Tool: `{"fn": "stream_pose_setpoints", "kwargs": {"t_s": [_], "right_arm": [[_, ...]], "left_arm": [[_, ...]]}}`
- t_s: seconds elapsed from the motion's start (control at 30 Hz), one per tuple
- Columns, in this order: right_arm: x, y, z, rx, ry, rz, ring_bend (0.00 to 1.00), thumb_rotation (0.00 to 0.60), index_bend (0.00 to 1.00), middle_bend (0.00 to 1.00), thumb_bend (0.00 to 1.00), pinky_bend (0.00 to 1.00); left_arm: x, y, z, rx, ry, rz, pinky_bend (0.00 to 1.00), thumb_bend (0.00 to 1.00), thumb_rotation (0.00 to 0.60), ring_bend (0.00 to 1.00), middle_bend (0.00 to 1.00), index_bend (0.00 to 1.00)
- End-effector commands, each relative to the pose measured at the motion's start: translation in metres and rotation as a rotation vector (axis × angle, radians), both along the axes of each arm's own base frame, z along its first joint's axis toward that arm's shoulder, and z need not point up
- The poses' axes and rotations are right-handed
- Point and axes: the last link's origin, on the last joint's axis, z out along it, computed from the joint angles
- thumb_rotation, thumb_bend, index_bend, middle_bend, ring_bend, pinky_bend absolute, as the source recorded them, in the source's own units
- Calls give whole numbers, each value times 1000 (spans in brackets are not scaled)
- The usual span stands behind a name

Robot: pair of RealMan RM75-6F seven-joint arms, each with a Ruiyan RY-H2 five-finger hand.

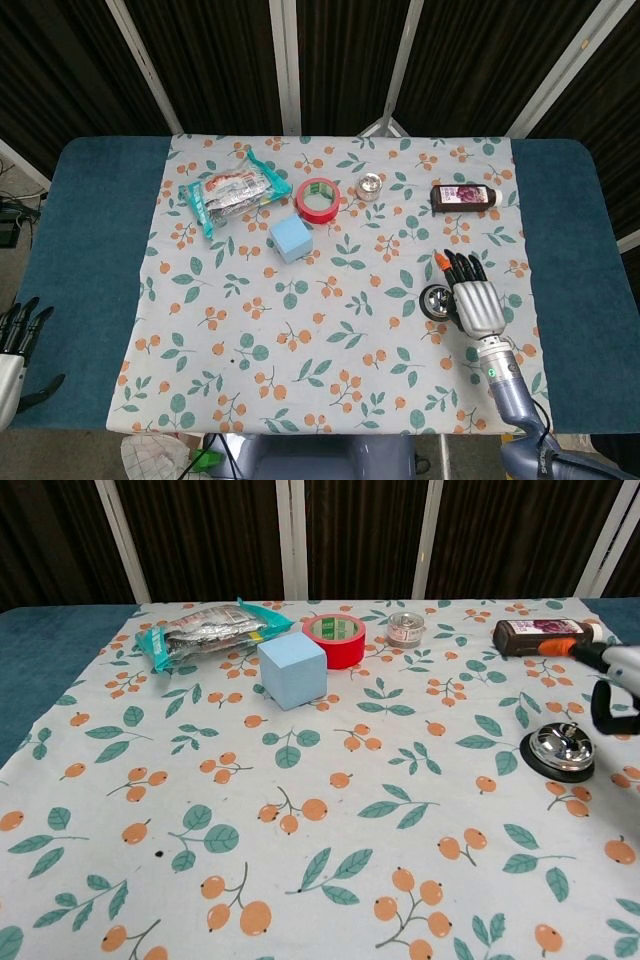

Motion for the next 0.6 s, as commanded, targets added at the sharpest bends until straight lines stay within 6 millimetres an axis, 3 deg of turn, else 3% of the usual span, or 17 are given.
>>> {"fn": "stream_pose_setpoints", "kwargs": {"t_s": [0.03, 0.3, 0.43, 0.6], "right_arm": [[13, 9, 49, -94, -101, 54, 0, 600, 31, 0, 1000, 0], [11, 62, 107, -130, -41, 40, 0, 600, 31, 0, 1000, 0], [4, 95, 119, -111, 2, 30, 0, 600, 30, 0, 986, 0], [-13, 122, 123, -75, 113, 13, 0, 600, 31, 0, 874, 0]], "left_arm": [[0, 0, 0, 0, -2, 0, 90, 268, 600, 0, 5, 115], [1, -2, -1, -8, -2, -5, 90, 268, 600, 0, 5, 115], [1, -2, 0, -7, -7, -6, 90, 268, 600, 0, 4, 114], [0, -4, 3, -7, -16, -9, 90, 268, 600, 0, 4, 115]]}}
